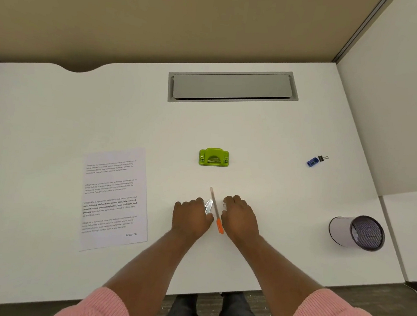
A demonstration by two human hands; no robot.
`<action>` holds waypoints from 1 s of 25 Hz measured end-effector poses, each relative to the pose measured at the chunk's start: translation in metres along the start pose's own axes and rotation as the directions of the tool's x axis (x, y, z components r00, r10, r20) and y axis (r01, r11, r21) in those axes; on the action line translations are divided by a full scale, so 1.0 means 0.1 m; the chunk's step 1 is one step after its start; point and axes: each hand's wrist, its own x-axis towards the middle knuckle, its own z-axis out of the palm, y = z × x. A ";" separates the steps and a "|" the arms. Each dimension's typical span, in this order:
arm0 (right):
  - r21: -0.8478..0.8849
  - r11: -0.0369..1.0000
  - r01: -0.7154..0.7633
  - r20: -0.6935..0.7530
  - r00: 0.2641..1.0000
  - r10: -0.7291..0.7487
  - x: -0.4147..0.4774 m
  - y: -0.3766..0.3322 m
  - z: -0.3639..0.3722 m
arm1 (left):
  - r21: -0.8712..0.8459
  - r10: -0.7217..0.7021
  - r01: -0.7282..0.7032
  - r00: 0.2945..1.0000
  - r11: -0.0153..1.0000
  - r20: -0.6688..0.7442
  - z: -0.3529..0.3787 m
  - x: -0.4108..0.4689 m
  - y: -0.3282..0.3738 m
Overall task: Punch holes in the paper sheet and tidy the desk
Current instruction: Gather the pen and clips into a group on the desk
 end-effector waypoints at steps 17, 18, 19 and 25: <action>0.130 0.983 -0.132 -0.180 0.971 0.155 0.19 0.85 -0.78 | -0.167 0.037 -0.059 0.990 0.984 -0.135 -0.62 0.65 1.09; 0.119 0.981 -0.151 -0.193 0.966 0.172 0.21 0.94 -0.85 | -0.168 0.051 -0.076 0.988 0.983 -0.147 -0.65 0.73 1.20; 0.114 0.979 -0.170 -0.205 0.960 0.191 0.23 1.03 -0.91 | -0.168 0.062 -0.088 0.986 0.982 -0.155 -0.68 0.79 1.30; 0.161 0.948 -0.273 -0.259 0.916 0.307 0.43 1.69 -1.22 | -0.141 0.119 -0.143 0.979 0.980 -0.167 -0.74 1.21 2.03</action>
